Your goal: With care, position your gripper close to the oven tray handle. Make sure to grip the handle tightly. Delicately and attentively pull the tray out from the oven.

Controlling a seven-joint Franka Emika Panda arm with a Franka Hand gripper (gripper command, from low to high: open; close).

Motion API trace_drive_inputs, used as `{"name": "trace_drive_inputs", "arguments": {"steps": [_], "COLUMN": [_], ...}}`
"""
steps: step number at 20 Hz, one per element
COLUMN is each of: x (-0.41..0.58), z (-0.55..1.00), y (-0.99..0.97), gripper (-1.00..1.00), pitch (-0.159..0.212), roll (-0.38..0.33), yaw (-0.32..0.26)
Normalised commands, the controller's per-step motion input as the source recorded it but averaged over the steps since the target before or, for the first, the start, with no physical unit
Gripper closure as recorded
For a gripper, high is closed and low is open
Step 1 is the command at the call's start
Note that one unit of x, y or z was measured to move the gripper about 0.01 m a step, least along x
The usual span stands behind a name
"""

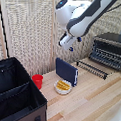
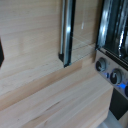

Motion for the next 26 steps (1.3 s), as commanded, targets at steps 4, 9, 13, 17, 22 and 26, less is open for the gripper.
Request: {"name": "trace_drive_inputs", "arguments": {"steps": [4,9,13,17,22,26], "x": [0.000,0.000,0.023,0.113,0.071,0.005], "z": [-0.02,-0.08,-0.19,-0.24,-0.20,-0.17], "y": [-0.37,-0.42,-0.49,-0.55,-0.58,-0.60], "gripper": [-1.00,-1.00,-1.00,-1.00,-1.00,-1.00], "pitch": [-0.015,0.000,0.000,0.000,-0.015,-0.053], "roll": [-0.280,-0.260,-0.222,-0.179,-0.185,-0.180], "yaw": [0.132,0.144,0.162,0.161,0.136,0.076]}}
